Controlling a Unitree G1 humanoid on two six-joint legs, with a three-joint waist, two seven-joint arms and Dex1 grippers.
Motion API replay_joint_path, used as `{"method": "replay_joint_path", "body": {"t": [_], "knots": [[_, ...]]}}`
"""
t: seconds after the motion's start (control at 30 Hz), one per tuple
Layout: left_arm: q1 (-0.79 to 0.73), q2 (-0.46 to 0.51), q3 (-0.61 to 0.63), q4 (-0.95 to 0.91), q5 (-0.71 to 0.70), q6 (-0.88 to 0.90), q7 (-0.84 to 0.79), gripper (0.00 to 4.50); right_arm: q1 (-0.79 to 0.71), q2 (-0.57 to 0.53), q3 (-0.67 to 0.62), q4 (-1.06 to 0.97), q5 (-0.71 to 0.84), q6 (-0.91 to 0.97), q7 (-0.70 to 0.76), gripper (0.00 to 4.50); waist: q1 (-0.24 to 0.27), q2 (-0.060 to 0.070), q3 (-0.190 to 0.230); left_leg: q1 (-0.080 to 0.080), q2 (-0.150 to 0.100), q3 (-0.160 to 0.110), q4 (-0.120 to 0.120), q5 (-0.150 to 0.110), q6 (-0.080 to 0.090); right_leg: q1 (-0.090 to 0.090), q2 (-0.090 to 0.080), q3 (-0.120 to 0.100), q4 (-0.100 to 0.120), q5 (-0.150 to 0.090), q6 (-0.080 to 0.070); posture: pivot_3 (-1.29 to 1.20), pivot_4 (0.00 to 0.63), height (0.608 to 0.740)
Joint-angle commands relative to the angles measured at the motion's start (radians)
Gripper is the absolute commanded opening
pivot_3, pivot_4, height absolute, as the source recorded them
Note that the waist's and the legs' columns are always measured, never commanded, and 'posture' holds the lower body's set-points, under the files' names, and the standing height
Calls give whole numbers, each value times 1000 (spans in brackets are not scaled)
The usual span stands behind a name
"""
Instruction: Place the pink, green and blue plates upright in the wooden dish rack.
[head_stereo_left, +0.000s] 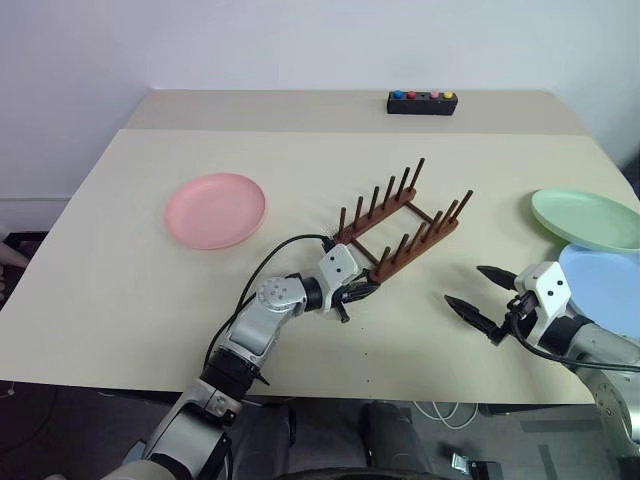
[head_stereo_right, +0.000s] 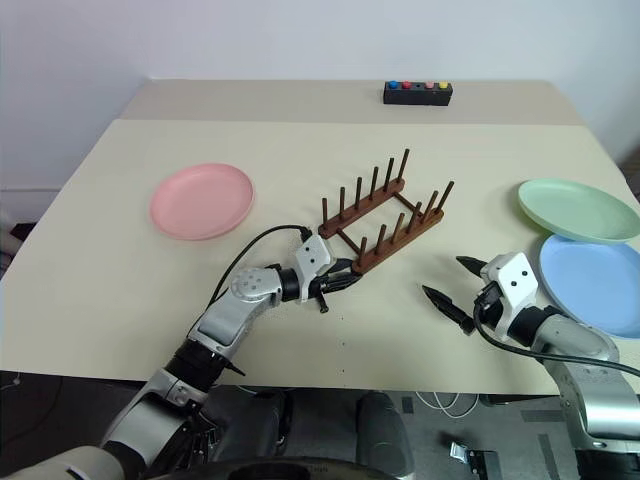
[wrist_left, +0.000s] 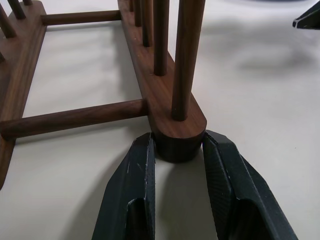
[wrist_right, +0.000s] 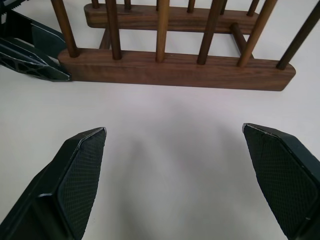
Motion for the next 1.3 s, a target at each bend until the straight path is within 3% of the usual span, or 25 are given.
{"method": "replay_joint_path", "body": {"t": [0.03, 0.3, 0.47, 0.67, 0.93, 1.13, 1.23, 1.3], "knots": [[13, 41, 24, 34, 27, -10, 21, 759, 3, 5, -18, -48, 8, -2, -7, 4500, -2, 0, 0, 0, 0, 0, 0, 0, 0, 0, 0, 0, 0, 0, 0, 0, 150, 734], [-9, 120, 108, 56, -50, -60, -43, 759, -7, 7, -6, -58, 7, 6, -18, 4500, -30, -1, 0, 3, 1, 0, -4, 0, 0, -1, 1, 0, 1, 0, 0, 0, 150, 734], [-1, 196, 98, 7, -162, -16, -279, 759, -24, 9, 9, -51, 3, 6, -18, 4500, -27, -1, 1, 2, 1, 0, -5, 0, 0, -2, 2, 0, 1, 0, 0, 0, 150, 734], [-16, 262, 49, -17, -173, -14, -442, 759, -42, 12, 21, -29, -4, -4, -12, 4500, -18, -1, 1, 0, 1, 0, -5, 0, 0, -2, 1, 0, 0, 0, 0, 0, 150, 734], [-69, 259, 23, 58, -107, -81, -470, 4480, -36, 22, 22, -19, -11, -24, -9, 4500, -20, -1, 1, 0, 1, 0, -4, 0, 0, -3, 1, 0, 0, 0, 0, 0, 150, 734], [-35, 201, 40, 48, -43, -136, -295, 4480, -2, 24, 5, -18, -10, -48, -11, 4500, -18, -1, 1, 0, 1, 0, -4, 0, 0, -2, 1, 0, 0, 0, 0, 0, 150, 734], [-6, 146, 81, 27, -68, -113, -205, 3612, 8, 24, 3, -21, -10, -56, -15, 4500, -18, -1, 1, 0, 1, 0, -3, 0, 0, -2, 1, 0, 0, 0, 0, 0, 150, 734], [11, 132, 91, 8, -79, -104, -187, 2645, 11, 22, 1, -22, -6, -56, -12, 4500, -19, -1, 1, 0, 1, 0, -3, 0, 0, -2, 1, 0, 0, 1, 1, 0, 150, 734]]}}
